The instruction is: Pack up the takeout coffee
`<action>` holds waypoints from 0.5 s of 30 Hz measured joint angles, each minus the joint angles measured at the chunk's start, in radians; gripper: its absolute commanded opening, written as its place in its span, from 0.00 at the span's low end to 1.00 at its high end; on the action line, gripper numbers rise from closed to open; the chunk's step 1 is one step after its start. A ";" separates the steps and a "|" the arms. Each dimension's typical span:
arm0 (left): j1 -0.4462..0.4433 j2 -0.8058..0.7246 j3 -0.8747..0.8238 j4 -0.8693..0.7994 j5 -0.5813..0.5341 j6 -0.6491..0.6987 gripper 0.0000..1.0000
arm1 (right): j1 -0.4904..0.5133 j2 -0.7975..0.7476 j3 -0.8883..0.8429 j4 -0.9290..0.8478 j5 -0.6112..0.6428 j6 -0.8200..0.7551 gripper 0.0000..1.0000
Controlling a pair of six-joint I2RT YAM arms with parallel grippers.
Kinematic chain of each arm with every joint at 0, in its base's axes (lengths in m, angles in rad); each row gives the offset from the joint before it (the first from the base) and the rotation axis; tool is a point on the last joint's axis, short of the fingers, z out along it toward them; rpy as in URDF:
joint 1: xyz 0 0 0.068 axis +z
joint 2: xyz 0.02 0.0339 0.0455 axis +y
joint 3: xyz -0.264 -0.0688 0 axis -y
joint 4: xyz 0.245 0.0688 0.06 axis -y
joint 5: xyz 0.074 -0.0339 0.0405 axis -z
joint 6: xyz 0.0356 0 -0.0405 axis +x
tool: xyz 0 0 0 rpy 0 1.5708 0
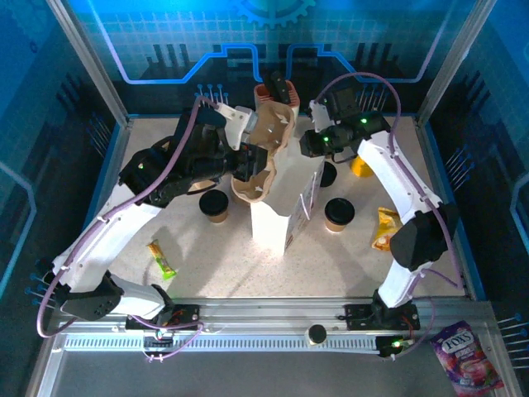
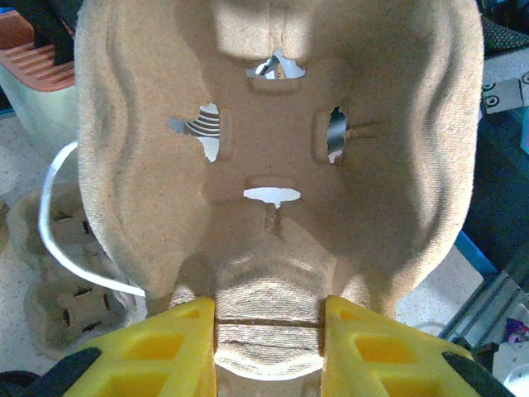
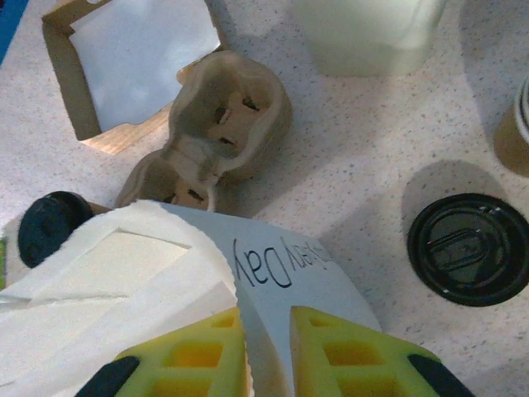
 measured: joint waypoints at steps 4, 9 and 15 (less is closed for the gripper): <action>-0.006 0.001 0.000 0.022 0.018 -0.001 0.31 | 0.012 -0.024 -0.023 -0.002 -0.003 0.039 0.27; -0.035 0.019 0.000 0.050 0.026 -0.019 0.31 | 0.008 -0.030 -0.026 -0.016 -0.017 0.026 0.35; -0.082 0.079 0.000 0.055 0.024 -0.027 0.31 | -0.029 -0.030 -0.025 -0.055 -0.070 -0.048 0.35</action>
